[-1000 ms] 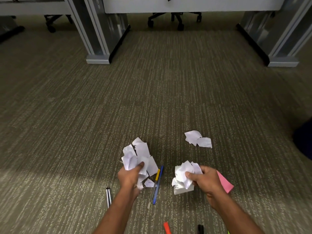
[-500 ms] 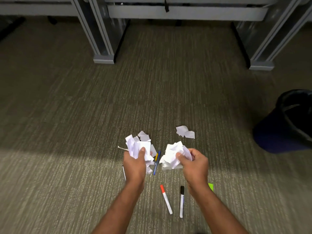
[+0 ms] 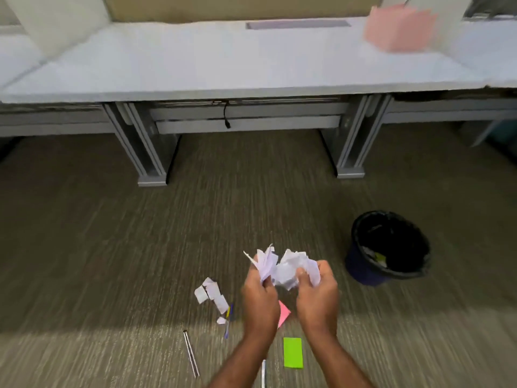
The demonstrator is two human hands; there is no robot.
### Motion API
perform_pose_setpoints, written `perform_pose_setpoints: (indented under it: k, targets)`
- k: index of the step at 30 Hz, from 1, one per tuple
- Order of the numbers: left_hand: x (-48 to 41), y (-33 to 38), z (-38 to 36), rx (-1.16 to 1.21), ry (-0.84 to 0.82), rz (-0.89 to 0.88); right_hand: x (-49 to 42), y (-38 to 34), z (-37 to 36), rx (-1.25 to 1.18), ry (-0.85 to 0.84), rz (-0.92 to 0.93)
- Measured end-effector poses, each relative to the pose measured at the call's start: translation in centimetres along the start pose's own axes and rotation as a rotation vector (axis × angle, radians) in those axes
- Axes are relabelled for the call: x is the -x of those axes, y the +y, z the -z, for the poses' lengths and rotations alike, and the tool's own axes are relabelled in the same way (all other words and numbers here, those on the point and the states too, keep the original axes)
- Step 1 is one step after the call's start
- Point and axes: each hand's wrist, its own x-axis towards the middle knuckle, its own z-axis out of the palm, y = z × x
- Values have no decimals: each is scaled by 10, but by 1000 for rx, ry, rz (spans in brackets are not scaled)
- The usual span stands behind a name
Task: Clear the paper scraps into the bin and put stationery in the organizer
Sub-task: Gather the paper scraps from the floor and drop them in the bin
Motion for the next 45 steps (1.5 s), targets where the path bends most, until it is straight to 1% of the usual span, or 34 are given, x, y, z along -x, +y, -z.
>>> perform_pose_setpoints:
  k: [4,8,11,14,19,24,30,34,39,43,45]
  targets:
    - [10,52,-71,-13,-101,-122,-55,5,60,66,53,18]
    - [-7,57,-175,-74,-201,-162,-140,39,122,136,87,91]
    - [-15,62,-256,-108,-259,-158,-207,74,170,226,72,140]
    - [-22,65,-326,-183,-308,-175,-263,102,208,294,9,141]
    - [-39,50,-412,-342,-365,-241,-337,153,240,362,-73,160]
    - [-59,14,-477,-456,-467,-278,-396,208,248,426,-117,159]
    - [-93,-44,-535,-651,-481,-327,-450,292,237,574,-258,129]
    - [-114,-76,-561,-812,-484,-349,-472,322,226,562,-289,142]
    - [-132,-106,-574,-953,-524,-314,-482,351,212,639,-425,204]
    - [-137,-120,-570,-925,-497,-275,-476,359,204,634,-491,151]
    - [-136,-121,-564,-916,-484,-301,-472,355,201,635,-493,158]
